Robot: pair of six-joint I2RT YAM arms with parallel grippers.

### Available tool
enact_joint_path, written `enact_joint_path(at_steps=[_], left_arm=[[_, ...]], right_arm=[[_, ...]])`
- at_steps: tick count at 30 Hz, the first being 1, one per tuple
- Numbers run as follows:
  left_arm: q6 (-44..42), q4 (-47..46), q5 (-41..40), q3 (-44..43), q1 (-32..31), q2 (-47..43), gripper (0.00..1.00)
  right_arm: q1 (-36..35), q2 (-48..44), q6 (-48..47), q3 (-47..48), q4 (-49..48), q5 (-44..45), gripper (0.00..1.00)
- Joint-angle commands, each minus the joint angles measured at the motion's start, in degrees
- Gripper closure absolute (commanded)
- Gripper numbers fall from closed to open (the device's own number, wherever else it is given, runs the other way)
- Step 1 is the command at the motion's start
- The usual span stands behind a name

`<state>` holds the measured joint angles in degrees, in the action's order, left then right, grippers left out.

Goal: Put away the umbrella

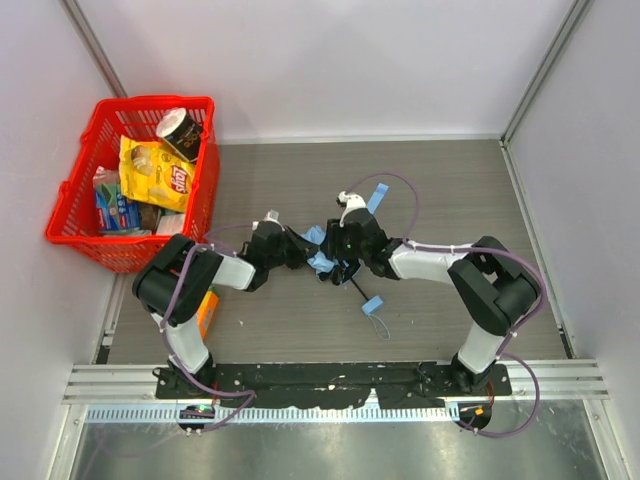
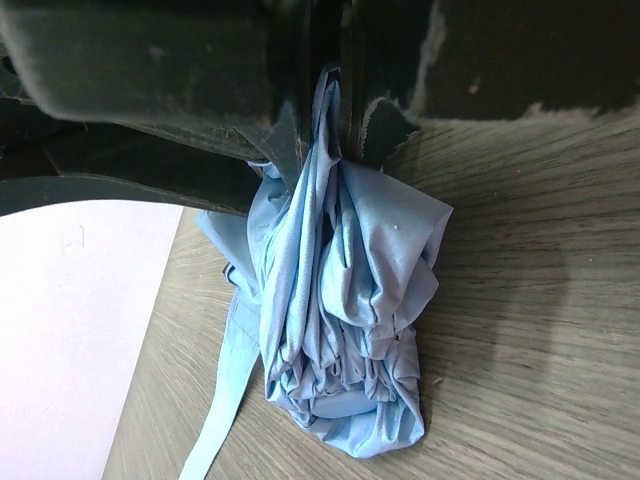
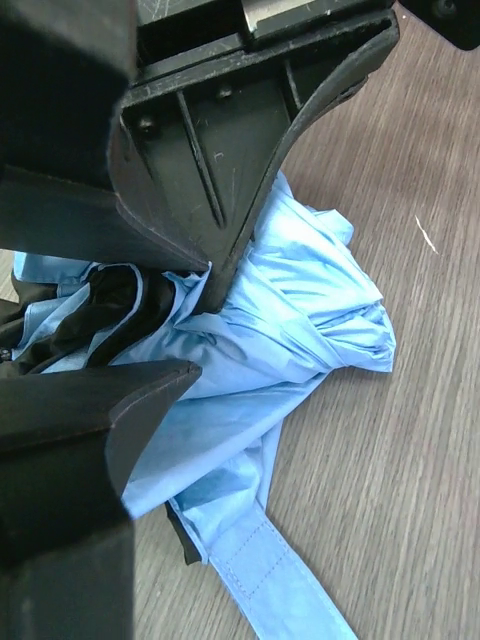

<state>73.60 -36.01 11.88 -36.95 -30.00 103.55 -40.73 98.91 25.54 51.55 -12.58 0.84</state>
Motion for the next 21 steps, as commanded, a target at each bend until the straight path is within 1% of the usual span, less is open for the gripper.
enact_joint_path(at_steps=[1,3,4,5,6,9,11,13,14,16,18,20,21], left_arm=[[-4.00,15.18,-6.17,3.64,-0.06,5.00,1.00],[-3.82,15.00,-6.08,3.64,-0.15,5.00,1.00],[-3.82,14.92,-5.99,3.81,-0.15,4.91,1.00],[-3.64,14.74,-6.08,3.81,-0.15,5.00,1.00],[-3.56,14.57,-6.08,3.99,-0.06,4.91,1.00],[-3.20,14.04,-5.99,4.08,-0.15,5.17,1.00],[-3.20,13.69,-5.55,3.99,-0.23,4.91,1.00],[-3.03,13.51,-5.64,4.34,-0.24,4.30,1.00],[-2.94,13.34,-5.73,4.52,-0.24,4.12,1.00],[-3.11,13.42,-5.64,4.69,-0.24,3.68,1.00],[-3.38,13.69,-5.46,4.69,-0.24,3.07,1.00],[-3.55,12.90,-5.29,5.22,-0.15,2.54,1.00],[-3.73,12.29,-5.11,5.39,-0.23,2.28,1.00]], right_arm=[[-1.54,0.41,-3.30,-5.49,-1.90,3.12,0.57],[-1.63,-2.13,-3.13,-7.86,-3.85,1.20,0.52],[-1.63,-3.02,-2.87,-9.00,-4.20,0.05,0.47],[-1.72,-4.16,-2.78,-9.36,-4.82,-0.05,0.45],[-1.63,-4.78,-2.52,-9.71,-4.48,-3.10,0.43],[-1.90,-4.78,-2.07,-11.11,-6.05,-4.97,0.42],[-2.07,-3.21,-1.64,-11.12,-5.44,-3.48,0.42],[-2.07,-0.84,-3.30,-9.55,-3.86,-1.90,0.42],[-2.07,0.65,-3.56,-8.93,-2.99,0.98,0.42],[-2.07,3.47,-5.67,-6.21,-0.27,3.46,0.43],[-2.34,6.11,-7.51,-2.96,4.63,5.66,0.49],[-3.30,6.99,-8.58,-2.50,7.11,7.94,0.54],[-3.56,7.26,-8.84,-3.12,8.09,8.12,0.59]])
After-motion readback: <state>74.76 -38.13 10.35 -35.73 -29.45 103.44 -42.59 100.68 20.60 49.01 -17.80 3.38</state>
